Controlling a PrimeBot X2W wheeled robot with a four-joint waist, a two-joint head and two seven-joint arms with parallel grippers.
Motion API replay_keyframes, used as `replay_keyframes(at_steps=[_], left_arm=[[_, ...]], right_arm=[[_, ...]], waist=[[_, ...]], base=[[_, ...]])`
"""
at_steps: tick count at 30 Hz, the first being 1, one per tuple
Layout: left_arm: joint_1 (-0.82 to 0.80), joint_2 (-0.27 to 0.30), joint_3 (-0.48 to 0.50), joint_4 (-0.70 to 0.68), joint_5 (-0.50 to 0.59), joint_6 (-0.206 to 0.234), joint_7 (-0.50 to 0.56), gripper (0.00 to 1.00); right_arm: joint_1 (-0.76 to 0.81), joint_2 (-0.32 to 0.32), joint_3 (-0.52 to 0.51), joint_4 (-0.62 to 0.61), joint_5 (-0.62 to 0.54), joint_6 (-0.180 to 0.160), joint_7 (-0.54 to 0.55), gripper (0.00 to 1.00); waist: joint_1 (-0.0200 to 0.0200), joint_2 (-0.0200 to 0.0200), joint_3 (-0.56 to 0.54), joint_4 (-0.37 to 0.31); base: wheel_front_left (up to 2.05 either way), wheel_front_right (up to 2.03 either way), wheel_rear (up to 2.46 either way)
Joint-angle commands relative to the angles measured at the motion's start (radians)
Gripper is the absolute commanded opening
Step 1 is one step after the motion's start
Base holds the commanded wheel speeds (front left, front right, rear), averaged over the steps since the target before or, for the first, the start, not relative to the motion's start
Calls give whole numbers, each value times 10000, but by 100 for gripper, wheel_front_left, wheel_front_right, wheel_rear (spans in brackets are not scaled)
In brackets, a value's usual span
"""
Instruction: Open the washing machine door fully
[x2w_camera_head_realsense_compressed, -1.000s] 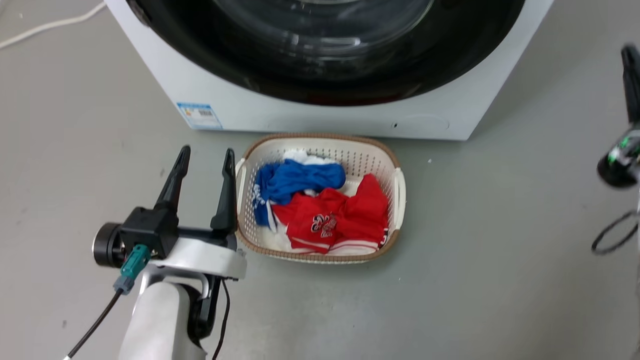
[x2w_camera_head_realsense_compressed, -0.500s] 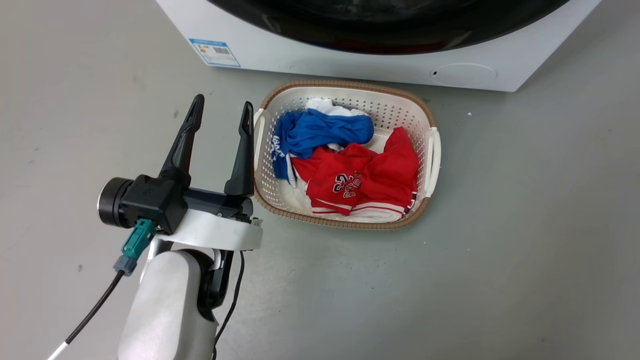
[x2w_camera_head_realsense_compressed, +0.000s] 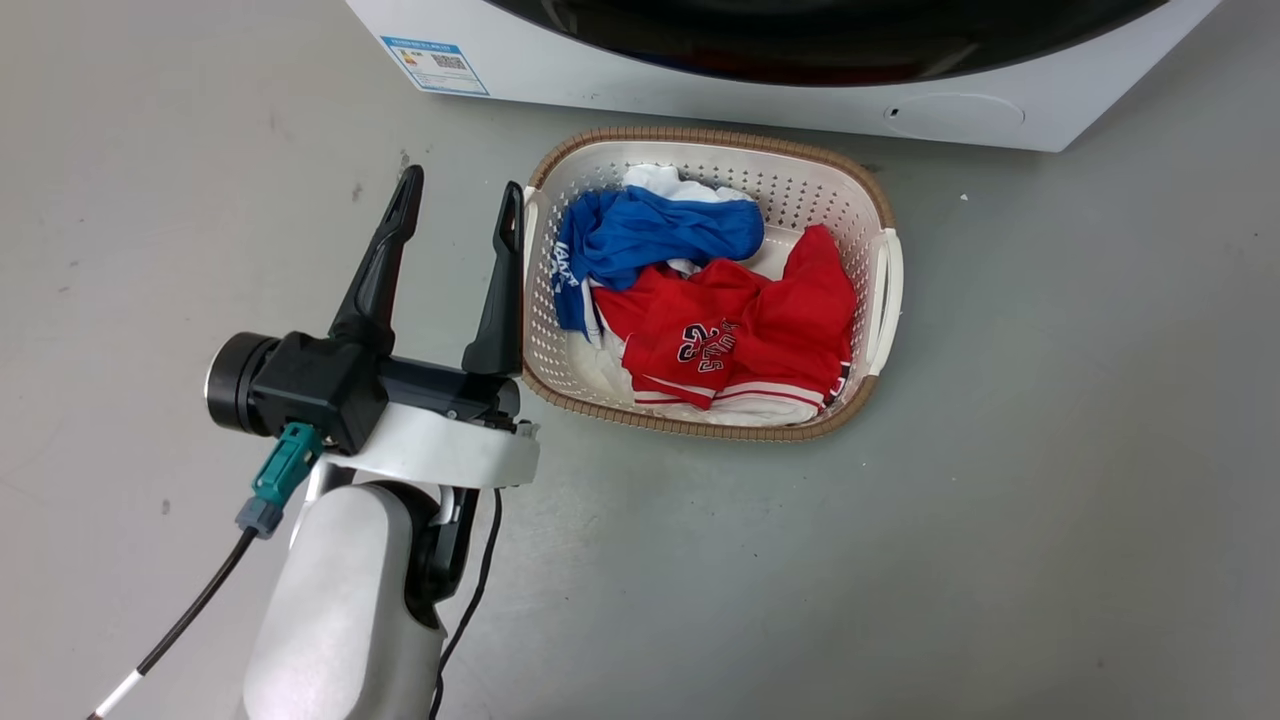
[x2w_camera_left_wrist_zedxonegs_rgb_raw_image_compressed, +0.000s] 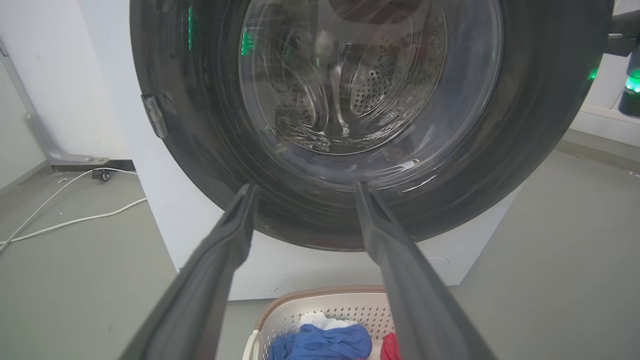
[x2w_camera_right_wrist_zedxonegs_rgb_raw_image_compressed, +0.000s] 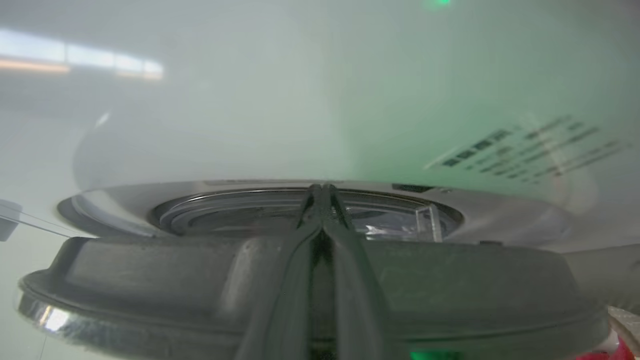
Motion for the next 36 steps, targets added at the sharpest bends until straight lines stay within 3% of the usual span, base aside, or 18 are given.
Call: replay_keyframes(at_steps=[1,12,21,36], left_arm=[[-135,-9,1,-34,-31,38,-26,100],[60,-9,-30,128,-141,164,-26,100],[750,-8,145,425,-142,83,-26,100],[1740,-9,-23,826,-204,195,-26,100]], right_arm=[[-36,218,112,14,-34,4,136,0],[1204,227,271,-832,22,15,1581,0],[3048,380,268,-1854,173,14,2671,0],[6346,1737,337,-4539,295,14,4266,0]], waist=[[-1,0,11,7],[-1,0,-519,-28],[-1,0,-1586,-139],[-1,0,-2786,-142]], base=[[0,0,0],[0,0,0],[0,0,0],[0,0,0]])
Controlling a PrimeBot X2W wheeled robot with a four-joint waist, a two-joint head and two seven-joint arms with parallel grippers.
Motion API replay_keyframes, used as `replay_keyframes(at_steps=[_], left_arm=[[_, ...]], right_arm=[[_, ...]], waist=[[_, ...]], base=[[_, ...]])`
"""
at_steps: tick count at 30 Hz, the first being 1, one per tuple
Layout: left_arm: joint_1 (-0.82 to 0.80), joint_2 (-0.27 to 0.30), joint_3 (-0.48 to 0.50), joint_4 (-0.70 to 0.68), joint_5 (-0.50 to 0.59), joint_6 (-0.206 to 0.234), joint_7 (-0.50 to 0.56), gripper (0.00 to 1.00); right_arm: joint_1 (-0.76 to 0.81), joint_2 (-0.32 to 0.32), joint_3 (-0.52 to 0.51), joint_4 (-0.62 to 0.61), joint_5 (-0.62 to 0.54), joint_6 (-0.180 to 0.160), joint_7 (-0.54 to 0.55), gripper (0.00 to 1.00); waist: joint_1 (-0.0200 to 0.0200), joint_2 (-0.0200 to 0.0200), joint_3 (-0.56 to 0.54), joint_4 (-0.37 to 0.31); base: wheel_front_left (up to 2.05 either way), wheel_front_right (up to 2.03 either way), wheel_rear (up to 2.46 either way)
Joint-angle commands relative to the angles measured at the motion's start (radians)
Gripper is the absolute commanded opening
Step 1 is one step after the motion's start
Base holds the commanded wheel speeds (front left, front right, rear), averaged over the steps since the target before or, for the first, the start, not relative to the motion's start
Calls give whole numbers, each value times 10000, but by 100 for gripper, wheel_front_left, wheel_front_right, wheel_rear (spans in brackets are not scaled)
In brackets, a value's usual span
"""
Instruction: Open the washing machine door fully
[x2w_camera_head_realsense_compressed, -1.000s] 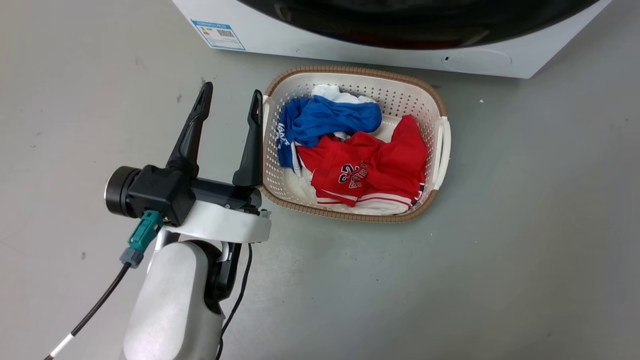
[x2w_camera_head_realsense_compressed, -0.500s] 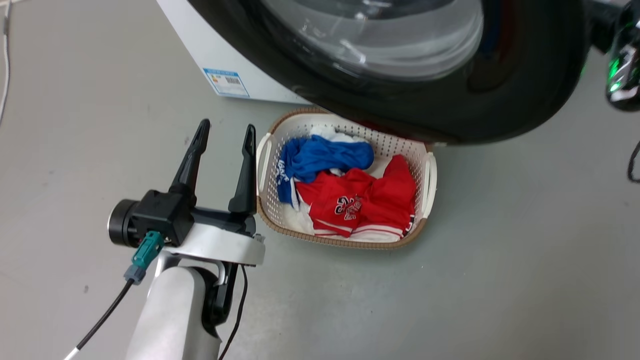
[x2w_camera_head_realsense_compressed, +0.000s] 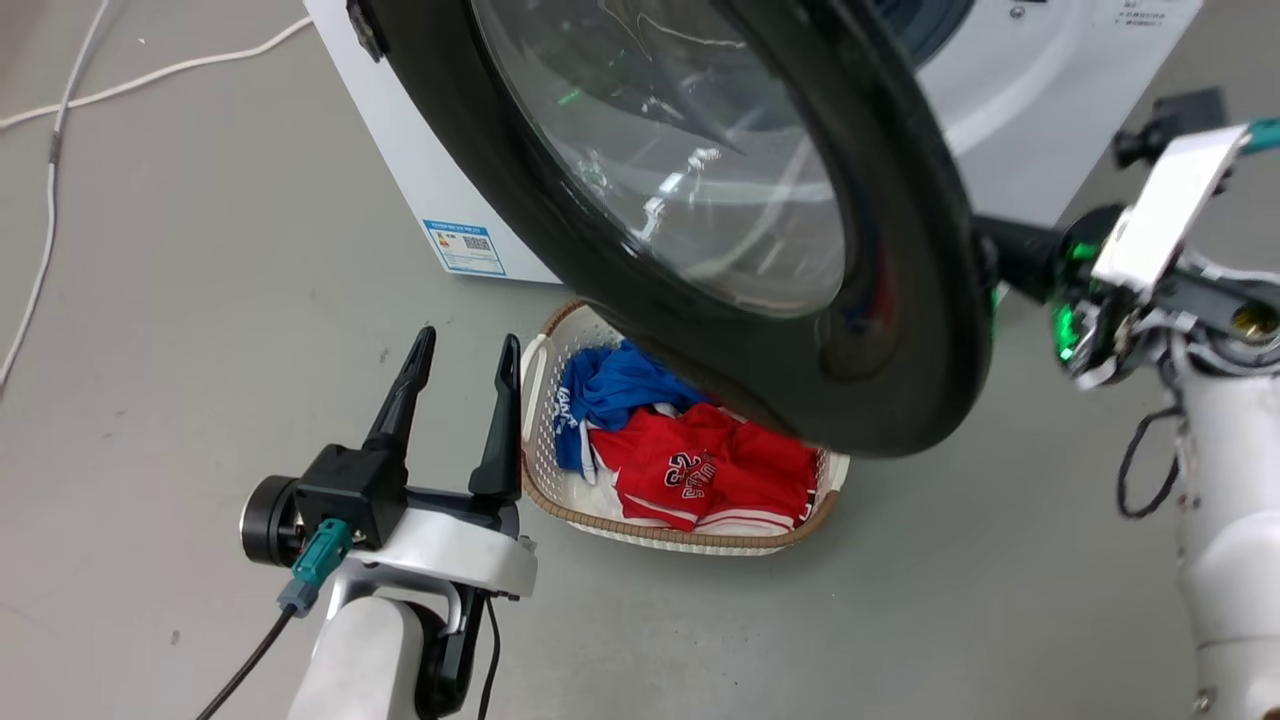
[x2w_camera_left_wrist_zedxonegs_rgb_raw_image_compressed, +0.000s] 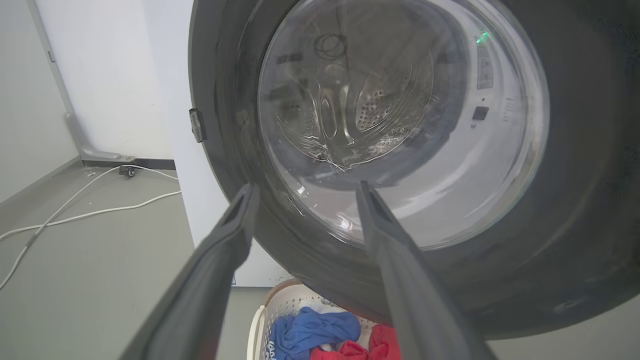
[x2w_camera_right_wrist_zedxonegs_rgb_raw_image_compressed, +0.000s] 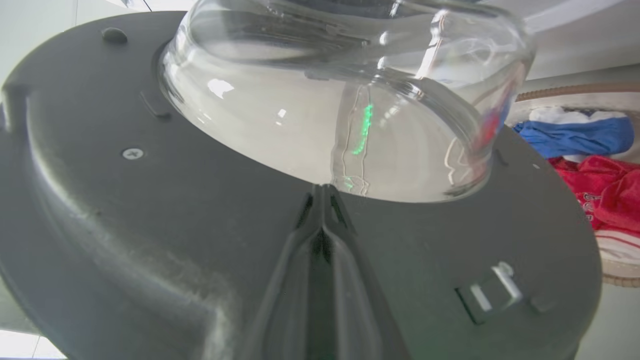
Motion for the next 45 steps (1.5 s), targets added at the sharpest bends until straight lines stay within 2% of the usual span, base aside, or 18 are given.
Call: replay_keyframes(at_steps=[1,2,5,12,20,25,29,35,42,43,44,45], left_arm=[[129,-5,-36,40,38,16,-26,100],[193,-5,-85,80,46,16,-26,100],[224,-5,-111,123,41,-6,-26,100],[337,-5,-199,246,35,-52,-26,100],[595,-5,-385,442,-101,-57,-26,100],[783,-5,-392,535,-42,-58,-26,100],[951,-4,-341,630,9,-117,-26,100],[1175,46,-147,712,64,-194,-26,100],[1533,167,164,831,60,-177,-26,100],[1600,186,202,847,49,-164,-26,100],[1644,202,249,859,34,-152,-26,100],[1681,222,301,864,11,-141,-26,100]], right_arm=[[444,246,49,-264,-31,25,176,0],[1017,577,91,-823,-65,25,501,0],[1451,870,159,-1378,-67,25,806,0],[2395,1161,721,-2386,234,25,1172,0],[3353,1148,2613,-2956,1436,25,-46,0],[3622,1152,3096,-2901,1496,25,-961,0],[3833,1139,2871,-2926,1385,25,-2147,0],[4634,1139,1824,-3373,870,25,-4394,0],[6272,1075,661,-4015,-15,25,-6087,0],[6526,1073,522,-4082,-145,25,-6280,15],[6742,1078,438,-4152,-312,25,-6442,41],[6940,1082,351,-4228,-488,25,-6623,91]], waist=[[1,0,-113,33],[1,0,-202,42],[1,0,-249,36],[1,0,-440,-18],[1,0,-816,-93],[1,0,-1098,-173],[1,0,-1368,-245],[1,0,-1712,-443],[1,0,-2231,-816],[1,0,-2305,-871],[1,0,-2356,-927],[1,0,-2396,-987]], base=[[0,0,0],[0,0,0],[0,0,0],[0,0,0],[0,0,0],[0,0,0],[0,0,0],[0,0,0],[0,0,0],[0,0,0],[0,0,0],[0,0,0]])
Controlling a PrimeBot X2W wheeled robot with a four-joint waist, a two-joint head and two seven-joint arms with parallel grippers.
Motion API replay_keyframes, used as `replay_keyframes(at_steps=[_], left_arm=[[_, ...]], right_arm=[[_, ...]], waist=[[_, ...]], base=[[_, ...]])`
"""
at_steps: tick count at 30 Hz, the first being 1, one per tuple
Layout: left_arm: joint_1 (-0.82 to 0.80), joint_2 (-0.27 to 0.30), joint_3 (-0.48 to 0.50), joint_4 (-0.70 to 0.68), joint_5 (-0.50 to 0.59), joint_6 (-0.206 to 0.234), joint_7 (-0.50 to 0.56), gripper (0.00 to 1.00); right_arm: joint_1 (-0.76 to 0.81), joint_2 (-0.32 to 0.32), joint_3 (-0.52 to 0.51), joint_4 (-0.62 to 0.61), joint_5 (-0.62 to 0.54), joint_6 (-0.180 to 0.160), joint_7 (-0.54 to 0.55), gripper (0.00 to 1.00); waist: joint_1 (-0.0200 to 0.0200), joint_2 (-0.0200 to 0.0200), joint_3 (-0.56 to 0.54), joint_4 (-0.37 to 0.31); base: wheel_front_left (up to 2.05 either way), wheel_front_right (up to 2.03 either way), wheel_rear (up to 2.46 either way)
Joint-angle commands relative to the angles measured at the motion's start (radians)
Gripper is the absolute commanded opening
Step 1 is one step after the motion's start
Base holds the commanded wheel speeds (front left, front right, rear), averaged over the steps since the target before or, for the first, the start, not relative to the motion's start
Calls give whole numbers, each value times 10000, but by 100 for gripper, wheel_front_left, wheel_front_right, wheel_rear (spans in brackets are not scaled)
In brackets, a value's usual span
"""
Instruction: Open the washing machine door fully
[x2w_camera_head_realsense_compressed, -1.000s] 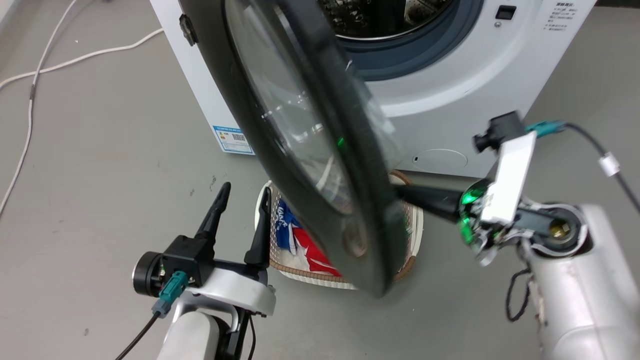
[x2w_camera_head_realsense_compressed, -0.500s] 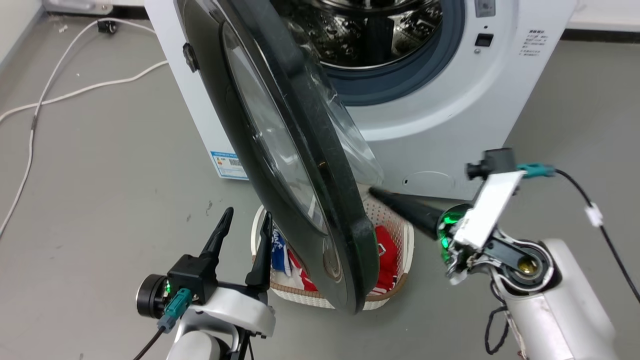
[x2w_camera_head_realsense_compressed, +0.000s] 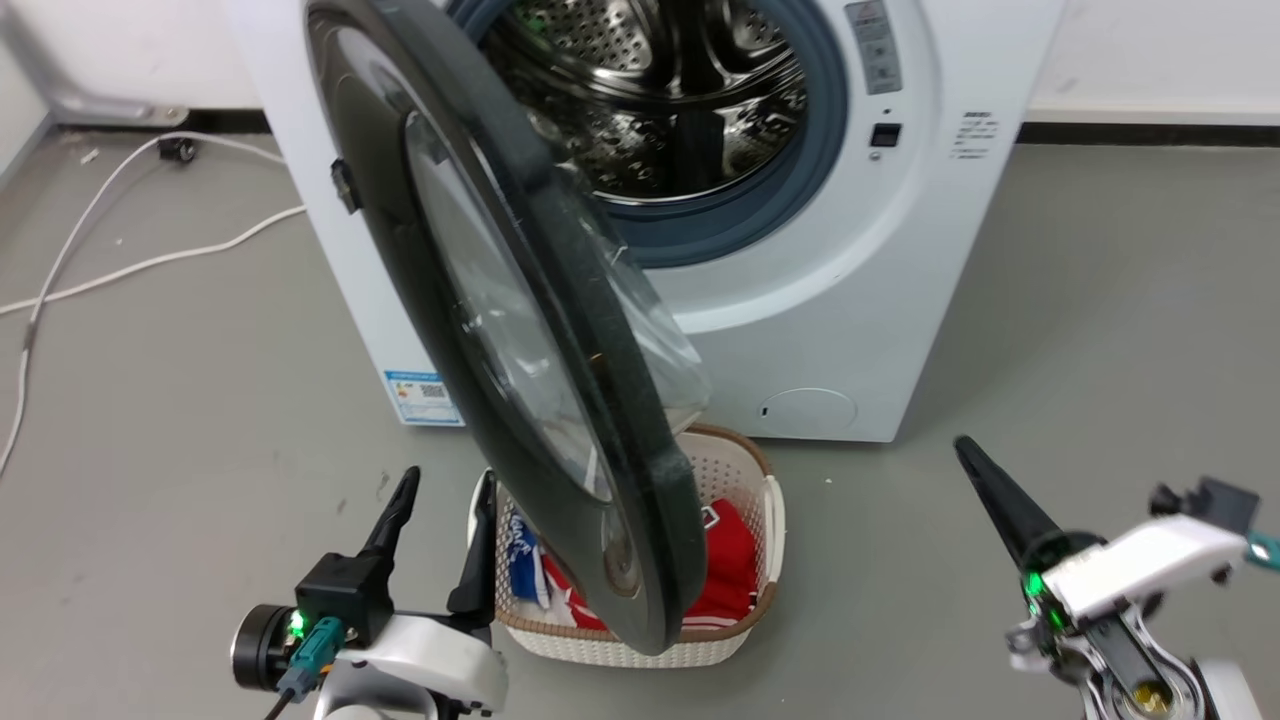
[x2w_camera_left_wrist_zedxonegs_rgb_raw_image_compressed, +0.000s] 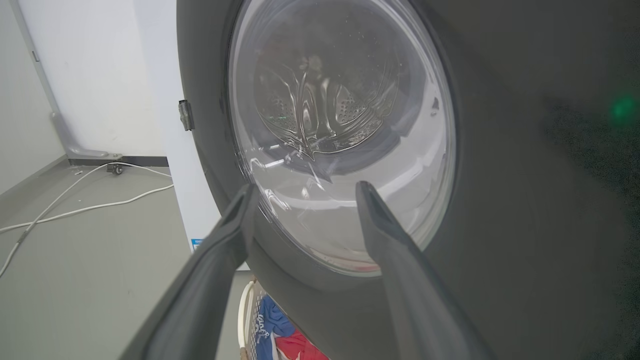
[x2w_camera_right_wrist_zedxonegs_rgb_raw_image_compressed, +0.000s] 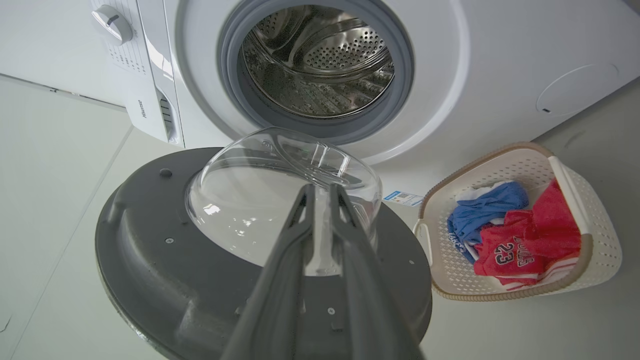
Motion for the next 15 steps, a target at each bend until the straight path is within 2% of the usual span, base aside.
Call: replay_keyframes(at_steps=[1,4,8,9,10,12,15], left_arm=[[163,81,113,31,-52,42,-26,100],[265,125,232,62,-63,61,-26,100],[274,172,328,85,-49,104,-26,100],[250,194,344,87,-8,124,-26,100],[250,194,344,87,-8,124,-26,100],[180,230,379,86,17,137,-26,100],[98,289,433,75,77,155,-26,100]], right_arm=[[440,-4,-189,-182,-293,25,-382,100],[905,16,-338,-400,-886,25,-1004,100],[1255,12,-484,-757,-2285,25,-2116,100],[1362,-132,-522,-816,-2943,25,-2438,100],[1362,-132,-522,-816,-2943,25,-2438,100],[1459,-536,-629,-946,-4678,25,-3237,100],[1519,-585,-855,-1150,-6954,25,-4054,100]], waist=[[1,0,-183,-221],[1,0,-273,-342],[1,0,-300,-416],[1,0,-311,-422],[1,0,-311,-422],[1,0,-317,-420],[1,0,-323,-419]], base=[[0,0,0],[0,0,0],[0,0,0],[0,0,0],[0,0,0],[0,0,0],[0,0,0]])
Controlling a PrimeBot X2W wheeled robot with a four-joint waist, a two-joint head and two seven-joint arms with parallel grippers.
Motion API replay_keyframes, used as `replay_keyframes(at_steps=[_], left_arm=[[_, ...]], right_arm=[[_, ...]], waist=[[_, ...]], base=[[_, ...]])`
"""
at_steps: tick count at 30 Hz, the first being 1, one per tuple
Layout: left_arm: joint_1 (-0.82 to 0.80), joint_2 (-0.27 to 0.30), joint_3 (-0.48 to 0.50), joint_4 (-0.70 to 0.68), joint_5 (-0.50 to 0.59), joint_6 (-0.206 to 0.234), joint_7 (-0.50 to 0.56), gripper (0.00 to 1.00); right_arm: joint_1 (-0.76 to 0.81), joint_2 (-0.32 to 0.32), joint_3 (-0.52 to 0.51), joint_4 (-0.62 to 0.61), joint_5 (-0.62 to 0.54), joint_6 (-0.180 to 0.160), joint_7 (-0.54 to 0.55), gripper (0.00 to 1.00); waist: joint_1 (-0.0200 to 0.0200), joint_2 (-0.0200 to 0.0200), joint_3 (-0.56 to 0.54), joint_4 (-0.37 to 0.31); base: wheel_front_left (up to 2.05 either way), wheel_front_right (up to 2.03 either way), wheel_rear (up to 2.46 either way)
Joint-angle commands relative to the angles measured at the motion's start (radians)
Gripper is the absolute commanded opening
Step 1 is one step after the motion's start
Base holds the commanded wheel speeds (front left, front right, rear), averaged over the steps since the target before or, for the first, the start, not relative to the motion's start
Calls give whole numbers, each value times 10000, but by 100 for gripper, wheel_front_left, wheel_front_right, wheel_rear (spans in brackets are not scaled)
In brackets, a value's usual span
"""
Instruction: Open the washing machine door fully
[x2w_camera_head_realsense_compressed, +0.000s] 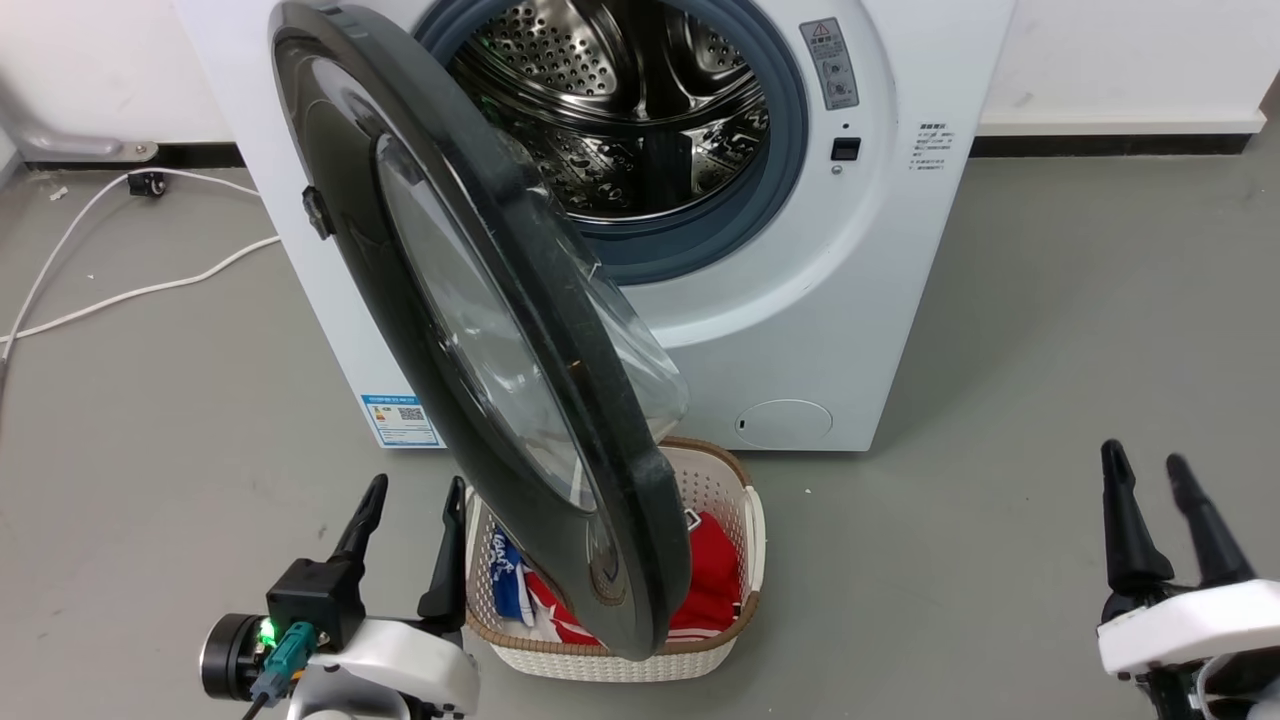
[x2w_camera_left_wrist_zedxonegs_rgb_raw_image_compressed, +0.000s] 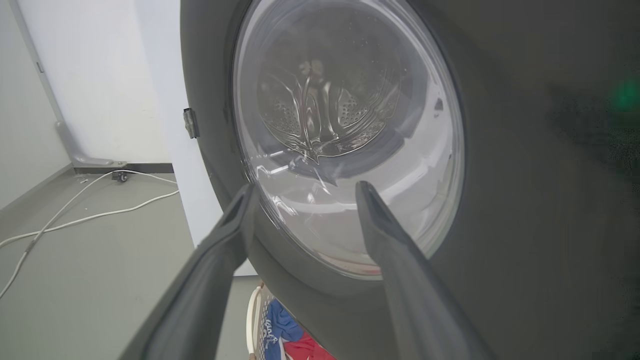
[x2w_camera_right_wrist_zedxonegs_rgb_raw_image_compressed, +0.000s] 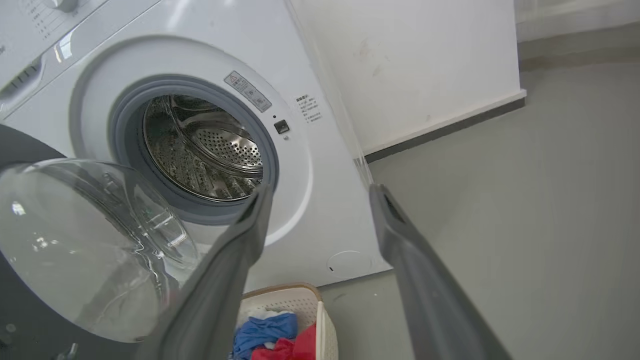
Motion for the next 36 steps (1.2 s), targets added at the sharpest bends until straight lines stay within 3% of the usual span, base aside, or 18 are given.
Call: replay_keyframes(at_steps=[1,7,12,22,36], left_arm=[[-84,66,37,2,67,21,-26,100],[-111,132,80,-40,100,50,-26,100],[-25,215,73,-75,199,80,-26,100],[175,314,-7,81,218,89,-26,100],[64,326,-84,214,67,134,-26,100]], right_arm=[[103,-32,-40,-181,-875,25,-212,100],[268,306,-340,-1081,-4172,15,-618,100],[638,527,-169,-1887,-5523,13,-503,100],[1607,700,251,-1663,-5277,13,-285,100],[1427,711,311,-1516,-4936,13,-518,100]], waist=[[1,0,-3,6],[1,0,-52,31],[1,0,-69,39],[1,0,-91,122],[1,0,-123,152]], base=[[0,0,0],[0,0,0],[0,0,0],[0,0,0],[0,0,0]])
